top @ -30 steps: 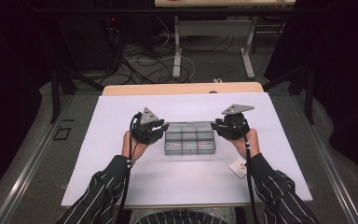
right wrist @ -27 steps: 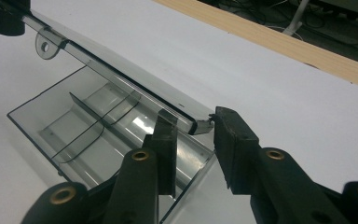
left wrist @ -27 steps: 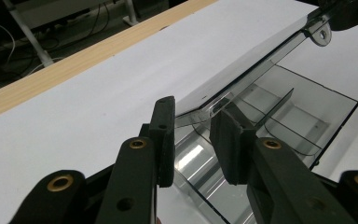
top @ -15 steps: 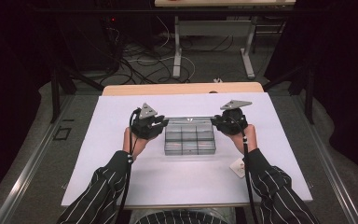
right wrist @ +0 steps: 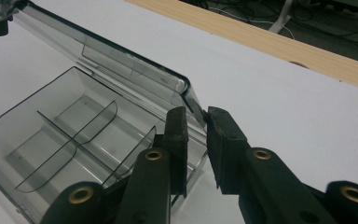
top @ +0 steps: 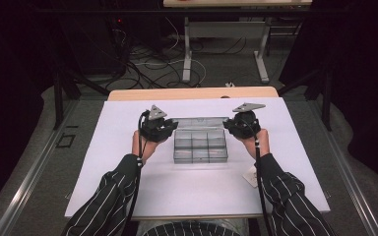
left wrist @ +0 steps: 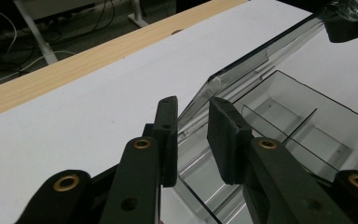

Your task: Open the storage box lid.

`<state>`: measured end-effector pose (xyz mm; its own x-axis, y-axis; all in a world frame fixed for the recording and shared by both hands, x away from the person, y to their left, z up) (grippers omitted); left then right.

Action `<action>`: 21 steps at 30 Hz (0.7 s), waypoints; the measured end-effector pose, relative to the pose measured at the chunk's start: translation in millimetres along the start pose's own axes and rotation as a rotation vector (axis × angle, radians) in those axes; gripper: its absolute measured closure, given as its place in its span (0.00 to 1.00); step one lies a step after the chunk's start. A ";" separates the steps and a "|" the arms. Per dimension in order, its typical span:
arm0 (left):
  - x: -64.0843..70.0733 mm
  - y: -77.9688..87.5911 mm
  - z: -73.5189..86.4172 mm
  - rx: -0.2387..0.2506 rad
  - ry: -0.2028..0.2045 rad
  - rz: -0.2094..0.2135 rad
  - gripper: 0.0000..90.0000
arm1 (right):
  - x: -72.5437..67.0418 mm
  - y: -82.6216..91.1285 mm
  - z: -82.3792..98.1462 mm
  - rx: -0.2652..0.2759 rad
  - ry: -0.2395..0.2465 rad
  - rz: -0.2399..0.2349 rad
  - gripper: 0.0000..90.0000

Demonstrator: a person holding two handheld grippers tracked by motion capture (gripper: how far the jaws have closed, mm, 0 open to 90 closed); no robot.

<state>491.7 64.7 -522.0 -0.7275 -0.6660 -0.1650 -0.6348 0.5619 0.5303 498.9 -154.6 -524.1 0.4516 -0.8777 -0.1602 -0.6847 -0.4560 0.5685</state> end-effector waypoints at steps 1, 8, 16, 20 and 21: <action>-0.7 0.0 0.4 -0.007 -0.004 0.001 0.81 | -0.4 -0.8 -0.1 0.000 -0.005 -0.003 0.88; -4.6 -7.8 1.7 -0.003 0.014 -0.009 0.82 | 2.4 -5.3 -2.0 0.009 -0.013 0.002 0.88; -8.6 -18.1 5.9 -0.005 0.042 -0.015 0.82 | 6.5 -13.7 -2.0 0.001 -0.021 0.019 0.88; -10.4 -23.5 8.2 -0.013 0.049 -0.020 0.82 | 8.7 -18.3 -0.6 -0.007 -0.031 0.028 0.89; -11.0 -23.6 9.6 -0.031 0.043 -0.015 0.82 | 9.0 -19.0 -0.6 -0.006 -0.028 0.026 0.89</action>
<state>512.2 63.5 -540.6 -0.7059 -0.6948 -0.1378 -0.6366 0.5371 0.5534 516.3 -153.7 -535.9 0.4176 -0.8930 -0.1678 -0.6923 -0.4323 0.5778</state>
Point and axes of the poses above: each handheld gripper's, and its own axes: y roughly backward along the jaws, z roughly out of its underside, x roughly to its right, the point moved 9 cm from there along -y, roughly forward along the jaws, and after that the axes turned 11 degrees about -y, right-handed, at the moved point
